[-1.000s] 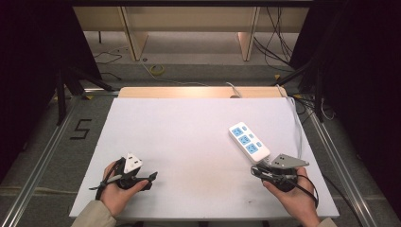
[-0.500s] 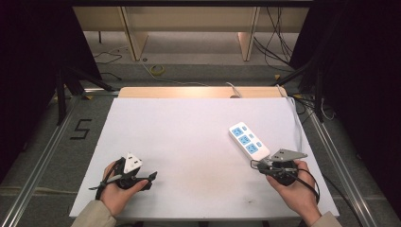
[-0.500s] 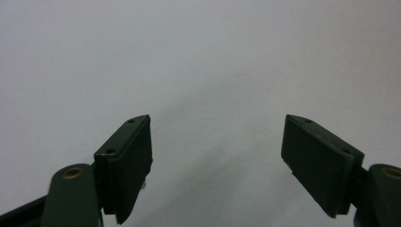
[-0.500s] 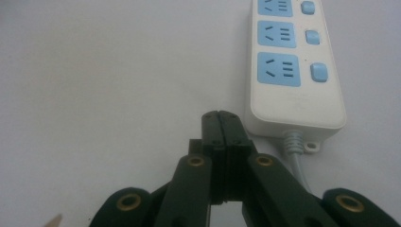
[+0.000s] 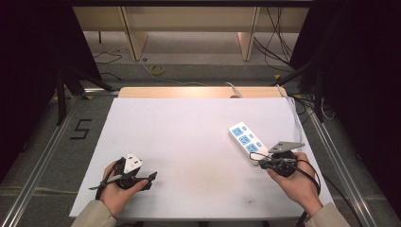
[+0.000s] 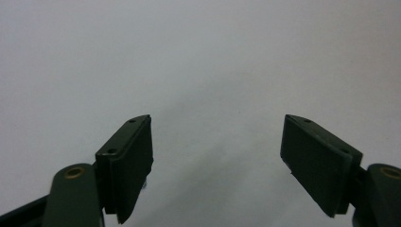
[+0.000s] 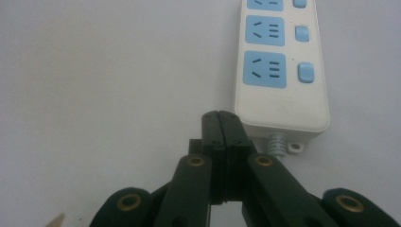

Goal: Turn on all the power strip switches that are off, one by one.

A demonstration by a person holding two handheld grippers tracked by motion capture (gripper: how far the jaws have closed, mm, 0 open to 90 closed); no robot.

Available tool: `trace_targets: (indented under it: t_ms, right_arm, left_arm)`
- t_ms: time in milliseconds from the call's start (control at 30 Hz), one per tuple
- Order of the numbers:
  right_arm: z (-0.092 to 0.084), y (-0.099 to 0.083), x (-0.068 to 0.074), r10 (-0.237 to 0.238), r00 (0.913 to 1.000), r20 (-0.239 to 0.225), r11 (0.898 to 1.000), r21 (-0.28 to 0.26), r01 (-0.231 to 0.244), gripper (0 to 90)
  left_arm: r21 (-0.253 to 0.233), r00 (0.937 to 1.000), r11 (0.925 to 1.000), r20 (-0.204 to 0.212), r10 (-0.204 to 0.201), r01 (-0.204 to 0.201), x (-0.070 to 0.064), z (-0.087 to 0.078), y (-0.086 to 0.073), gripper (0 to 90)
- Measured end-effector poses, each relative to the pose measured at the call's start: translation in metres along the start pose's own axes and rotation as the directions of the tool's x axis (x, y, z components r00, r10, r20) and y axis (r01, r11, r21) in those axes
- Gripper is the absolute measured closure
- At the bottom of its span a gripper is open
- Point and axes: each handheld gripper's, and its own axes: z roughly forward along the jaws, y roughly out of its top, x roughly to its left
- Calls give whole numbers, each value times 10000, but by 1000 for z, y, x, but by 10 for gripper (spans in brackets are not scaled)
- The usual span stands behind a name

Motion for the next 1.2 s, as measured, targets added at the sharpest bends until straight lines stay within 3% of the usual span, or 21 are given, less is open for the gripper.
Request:
trace_targets:
  t_ms: [1200]
  right_arm:
    - [4, 28, -20, 221, 9993, 306, 9978, 611, -240, 900]
  left_arm:
    - [-5, 10000, 10000, -59, 37, -37, 1, 0, 0, 267]
